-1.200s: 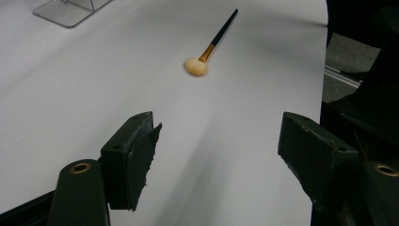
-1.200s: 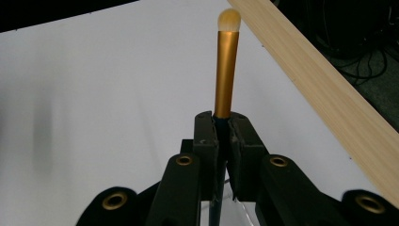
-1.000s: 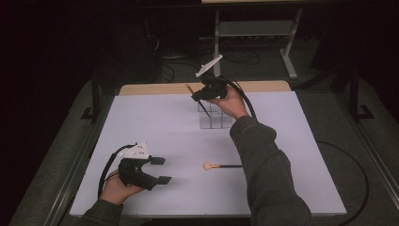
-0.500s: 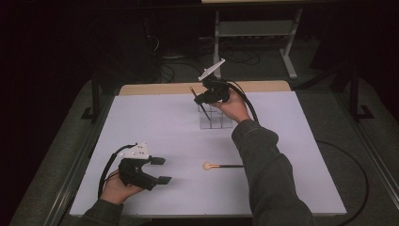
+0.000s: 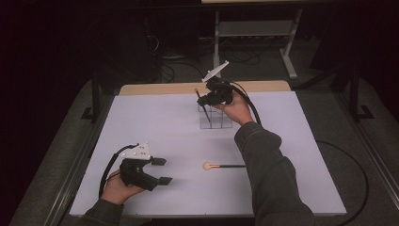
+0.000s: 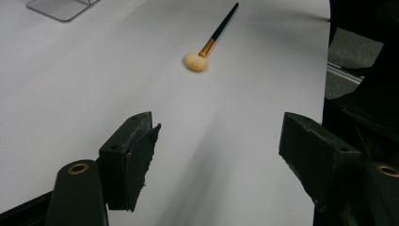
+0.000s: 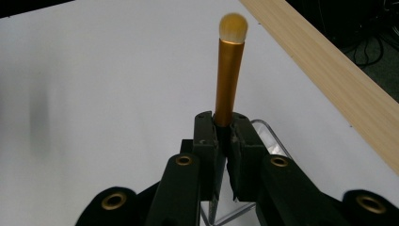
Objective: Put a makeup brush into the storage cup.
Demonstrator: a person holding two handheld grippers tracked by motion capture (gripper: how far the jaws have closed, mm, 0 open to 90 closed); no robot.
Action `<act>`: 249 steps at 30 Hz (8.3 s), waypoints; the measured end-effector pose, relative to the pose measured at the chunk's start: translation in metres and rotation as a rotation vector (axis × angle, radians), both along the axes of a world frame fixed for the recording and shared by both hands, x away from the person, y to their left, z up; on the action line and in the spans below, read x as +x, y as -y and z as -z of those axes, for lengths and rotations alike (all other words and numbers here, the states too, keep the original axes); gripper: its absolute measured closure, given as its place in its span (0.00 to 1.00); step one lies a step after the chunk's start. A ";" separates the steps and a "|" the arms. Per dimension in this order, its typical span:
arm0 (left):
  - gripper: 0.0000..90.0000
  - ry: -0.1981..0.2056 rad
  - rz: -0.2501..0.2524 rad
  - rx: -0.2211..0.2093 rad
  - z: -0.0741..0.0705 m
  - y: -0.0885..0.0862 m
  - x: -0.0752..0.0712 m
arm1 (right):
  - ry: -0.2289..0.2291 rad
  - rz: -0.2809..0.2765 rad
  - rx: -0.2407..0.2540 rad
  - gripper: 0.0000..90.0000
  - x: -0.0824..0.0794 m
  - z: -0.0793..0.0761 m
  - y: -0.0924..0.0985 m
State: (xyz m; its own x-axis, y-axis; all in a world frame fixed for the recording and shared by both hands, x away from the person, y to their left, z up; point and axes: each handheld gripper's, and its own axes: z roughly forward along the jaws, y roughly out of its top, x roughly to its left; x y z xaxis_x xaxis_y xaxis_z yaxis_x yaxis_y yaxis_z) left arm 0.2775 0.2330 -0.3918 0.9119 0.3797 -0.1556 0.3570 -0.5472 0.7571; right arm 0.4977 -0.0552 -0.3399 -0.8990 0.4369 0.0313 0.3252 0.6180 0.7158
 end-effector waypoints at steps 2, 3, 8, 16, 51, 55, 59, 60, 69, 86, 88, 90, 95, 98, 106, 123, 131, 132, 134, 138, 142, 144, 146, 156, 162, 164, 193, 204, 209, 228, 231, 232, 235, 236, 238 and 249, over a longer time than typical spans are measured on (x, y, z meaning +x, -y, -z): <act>0.29 0.001 0.000 -0.001 0.000 0.000 0.000 | -0.002 0.004 0.003 0.91 -0.001 0.001 0.001; 0.29 0.000 -0.001 -0.002 0.000 0.000 0.000 | 0.004 0.004 0.004 0.88 -0.001 0.001 0.002; 0.29 -0.002 -0.002 -0.001 0.001 0.000 0.001 | -0.002 0.021 0.006 0.79 -0.004 0.001 0.005; 0.29 -0.012 -0.005 0.004 0.002 0.001 0.000 | -0.019 0.039 0.020 0.74 -0.013 0.002 0.016; 0.29 -0.001 0.001 0.016 0.004 0.003 0.002 | -0.030 -0.005 0.054 0.66 -0.045 0.000 0.044; 0.29 -0.007 -0.001 0.013 0.004 0.004 0.001 | -0.024 -0.011 0.055 0.66 -0.049 -0.001 0.046; 0.29 -0.015 -0.005 0.013 0.005 0.004 0.001 | -0.028 -0.009 0.057 0.66 -0.054 0.000 0.047; 0.29 -0.017 -0.006 0.014 0.005 0.004 0.001 | -0.022 -0.014 0.056 0.65 -0.054 0.000 0.048; 0.29 -0.019 -0.014 0.004 0.005 0.003 0.001 | -0.039 -0.005 0.059 0.62 -0.062 0.003 0.051; 0.26 -0.010 -0.026 0.001 0.005 0.002 0.002 | -0.052 -0.027 0.057 0.59 -0.078 0.015 0.054; 0.26 -0.009 -0.024 0.004 0.005 0.002 0.002 | -0.058 -0.026 0.047 0.58 -0.080 0.015 0.054; 0.26 -0.008 -0.025 0.003 0.005 0.002 0.002 | -0.061 -0.025 0.047 0.58 -0.081 0.015 0.055; 0.26 -0.007 -0.026 0.002 0.005 0.003 0.002 | -0.060 -0.026 0.050 0.57 -0.085 0.015 0.056; 0.26 -0.008 -0.027 0.002 0.004 0.003 0.002 | -0.061 -0.026 0.057 0.57 -0.087 0.016 0.058; 0.26 -0.007 -0.027 -0.001 0.005 0.003 0.002 | -0.059 -0.013 0.062 0.53 -0.092 0.017 0.066; 0.25 -0.004 -0.026 -0.006 0.004 0.003 0.002 | -0.073 -0.017 0.066 0.48 -0.105 0.023 0.072; 0.25 -0.003 -0.026 -0.008 0.003 0.003 0.002 | -0.075 -0.026 0.066 0.46 -0.109 0.026 0.073; 0.25 -0.003 -0.025 -0.008 0.003 0.003 0.002 | -0.078 -0.021 0.066 0.46 -0.110 0.026 0.073; 0.25 -0.004 -0.025 -0.008 0.003 0.003 0.002 | -0.079 -0.024 0.068 0.45 -0.111 0.026 0.074; 0.25 -0.003 -0.026 -0.008 0.003 0.003 0.002 | -0.078 -0.028 0.061 0.44 -0.114 0.027 0.075; 0.25 -0.002 -0.026 -0.007 0.003 0.003 0.002 | -0.082 -0.028 0.064 0.44 -0.117 0.028 0.076; 0.25 -0.003 -0.025 -0.006 0.003 0.003 0.002 | -0.086 -0.029 0.060 0.44 -0.119 0.028 0.077; 0.24 -0.002 -0.028 -0.002 0.004 0.004 0.002 | -0.086 -0.034 0.056 0.44 -0.121 0.029 0.078; 0.24 -0.001 -0.033 -0.006 0.004 0.004 0.001 | -0.078 -0.056 0.033 0.44 -0.129 0.035 0.078; 0.24 0.002 -0.037 -0.006 0.004 0.004 0.001 | -0.085 -0.057 0.029 0.43 -0.133 0.036 0.078; 0.24 0.004 -0.033 -0.004 0.004 0.004 0.001 | -0.086 -0.057 0.030 0.43 -0.134 0.038 0.079; 0.23 0.004 -0.012 -0.008 0.004 0.007 0.005 | -0.076 -0.084 -0.018 0.39 -0.155 0.045 0.081; 0.23 0.014 -0.012 -0.009 0.003 0.007 0.004 | -0.080 -0.121 -0.059 0.41 -0.157 0.050 0.071; 0.23 0.014 -0.013 -0.009 0.002 0.005 0.004 | -0.075 -0.142 -0.088 0.44 -0.157 0.054 0.068; 0.23 0.021 -0.011 -0.016 0.001 0.007 0.004 | -0.095 -0.195 -0.170 0.55 -0.151 0.060 0.054; 0.23 0.019 -0.015 -0.019 0.000 0.006 0.004 | -0.097 -0.204 -0.176 0.57 -0.150 0.059 0.052; 0.23 0.019 -0.017 -0.021 0.000 0.006 0.004 | -0.100 -0.211 -0.185 0.57 -0.149 0.062 0.051; 0.23 0.015 -0.020 -0.021 0.001 0.006 0.004 | -0.111 -0.213 -0.220 0.60 -0.148 0.067 0.050; 0.23 0.015 -0.021 -0.021 0.001 0.006 0.004 | -0.115 -0.215 -0.223 0.61 -0.148 0.069 0.050; 0.23 0.017 -0.019 -0.020 0.001 0.006 0.004 | -0.118 -0.217 -0.231 0.64 -0.148 0.070 0.050; 0.23 0.019 -0.015 -0.017 0.001 0.008 0.004 | -0.118 -0.240 -0.279 0.74 -0.149 0.075 0.044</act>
State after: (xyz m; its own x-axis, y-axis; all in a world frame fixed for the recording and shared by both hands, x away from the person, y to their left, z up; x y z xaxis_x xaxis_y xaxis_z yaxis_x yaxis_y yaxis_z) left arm 0.2818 0.2249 -0.3928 0.9090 0.3907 -0.1453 0.3507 -0.5285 0.7731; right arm 0.3491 -0.0992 -0.4149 -0.9741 0.2204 0.0504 0.2174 0.8524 0.4755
